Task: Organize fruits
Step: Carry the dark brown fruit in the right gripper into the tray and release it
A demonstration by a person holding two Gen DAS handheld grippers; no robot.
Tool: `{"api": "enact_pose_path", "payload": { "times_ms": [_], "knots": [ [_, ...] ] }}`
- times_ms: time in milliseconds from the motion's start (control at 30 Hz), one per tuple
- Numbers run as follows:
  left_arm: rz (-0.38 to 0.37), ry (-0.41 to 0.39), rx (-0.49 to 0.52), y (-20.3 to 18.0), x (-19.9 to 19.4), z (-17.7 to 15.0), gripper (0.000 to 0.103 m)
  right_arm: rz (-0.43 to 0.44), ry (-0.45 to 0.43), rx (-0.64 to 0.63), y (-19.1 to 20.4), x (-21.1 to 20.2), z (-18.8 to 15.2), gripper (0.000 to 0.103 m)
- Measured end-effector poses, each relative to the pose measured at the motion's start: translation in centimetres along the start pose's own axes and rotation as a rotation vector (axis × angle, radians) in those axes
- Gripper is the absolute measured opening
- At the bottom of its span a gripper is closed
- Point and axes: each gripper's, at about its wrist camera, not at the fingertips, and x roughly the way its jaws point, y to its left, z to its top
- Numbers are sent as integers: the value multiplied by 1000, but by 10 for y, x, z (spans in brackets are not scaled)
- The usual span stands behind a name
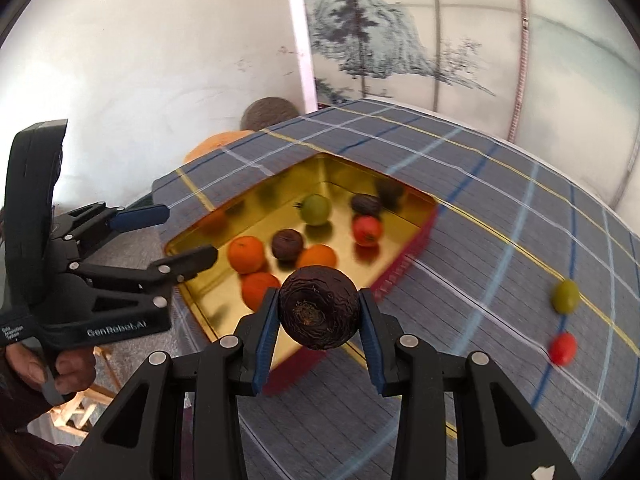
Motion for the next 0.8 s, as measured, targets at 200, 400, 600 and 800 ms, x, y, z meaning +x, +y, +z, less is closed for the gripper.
{"api": "enact_pose_path", "payload": {
  "times_ms": [200,400,600,800],
  "knots": [
    [32,1,-18,18,2,-6,76,21,30,-37,19,20,9,35],
    [45,4,-41,33,3,-13,76,12,63,-45,25,35,9,35],
    [51,-1,-36,37,2,-15,76,3,98,-35,22,48,6,36],
    [55,-5,-24,36,1,-15,76,-6,115,-47,25,56,6,36]
  ]
}}
